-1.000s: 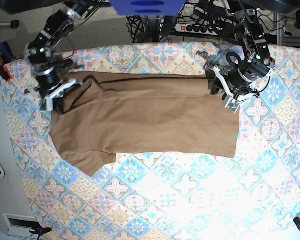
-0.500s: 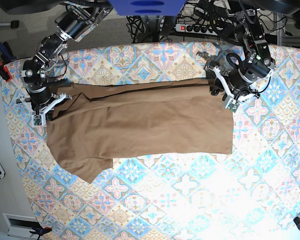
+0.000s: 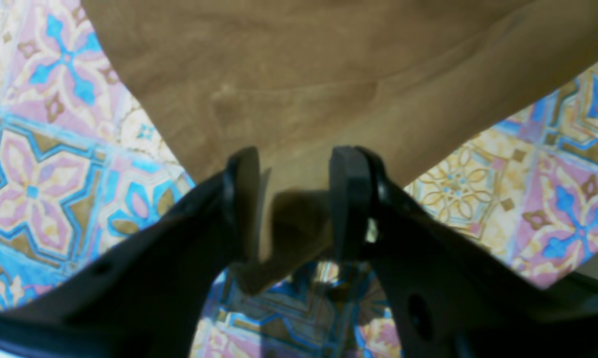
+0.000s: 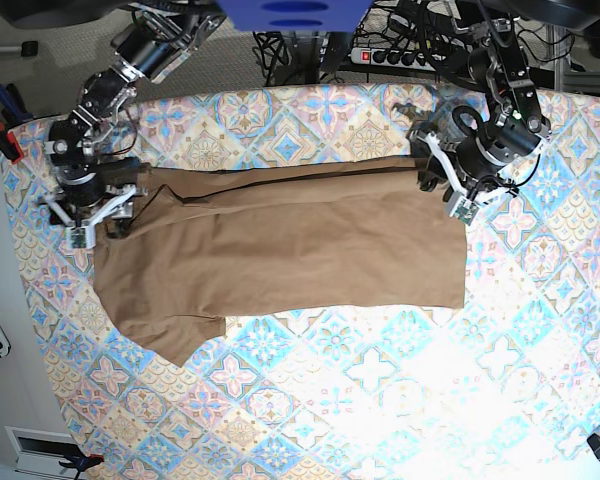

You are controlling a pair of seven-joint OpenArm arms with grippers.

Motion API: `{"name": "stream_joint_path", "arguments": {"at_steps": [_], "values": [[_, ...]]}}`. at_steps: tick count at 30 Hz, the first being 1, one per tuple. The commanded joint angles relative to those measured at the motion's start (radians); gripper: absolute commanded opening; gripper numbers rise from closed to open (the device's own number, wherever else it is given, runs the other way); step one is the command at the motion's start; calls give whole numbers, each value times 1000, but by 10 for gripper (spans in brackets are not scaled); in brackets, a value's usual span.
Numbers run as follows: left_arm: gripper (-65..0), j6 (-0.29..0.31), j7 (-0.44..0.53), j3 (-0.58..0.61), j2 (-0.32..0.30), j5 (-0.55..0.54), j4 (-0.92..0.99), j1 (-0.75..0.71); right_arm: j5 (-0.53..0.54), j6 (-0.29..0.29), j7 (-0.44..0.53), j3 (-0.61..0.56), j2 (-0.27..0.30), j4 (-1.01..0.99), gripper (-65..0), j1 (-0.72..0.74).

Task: Layout the t-shirt on the table in an organized manner, then fold the t-shirt properly
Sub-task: 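Grasp the shirt edge with both grippers at opposite ends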

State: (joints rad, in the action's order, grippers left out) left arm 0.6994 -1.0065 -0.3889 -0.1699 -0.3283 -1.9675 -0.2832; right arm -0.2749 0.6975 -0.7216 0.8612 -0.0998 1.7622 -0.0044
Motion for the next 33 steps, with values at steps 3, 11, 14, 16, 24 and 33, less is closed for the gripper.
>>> {"name": "stream_joint_path", "arguments": {"at_steps": [3, 11, 14, 16, 24, 33], "values": [[-406, -1, 24, -5, 28, -24, -28, 5, 19, 1, 29, 5, 10, 95, -254, 16], [-339, -1, 70, -20, 39, -51, -33, 37, 19, 1, 30, 23, 10, 117, -257, 13], [-339, -1, 61, -72, 40, -51, -33, 48, 19, 1, 29, 79, 10, 117, -257, 13], [-336, -1, 36, -98, 37, -51, -33, 45, 19, 1, 24, 134, 10, 117, -257, 13], [-329, -1, 24, -164, 33, -48, 0, 20, 21, 1, 23, 320, 4, 110, -255, 16], [-289, -1, 24, -164, 22, -50, -2, 19, 87, 1, -19, 356, -47, 26, -256, 14]]}}
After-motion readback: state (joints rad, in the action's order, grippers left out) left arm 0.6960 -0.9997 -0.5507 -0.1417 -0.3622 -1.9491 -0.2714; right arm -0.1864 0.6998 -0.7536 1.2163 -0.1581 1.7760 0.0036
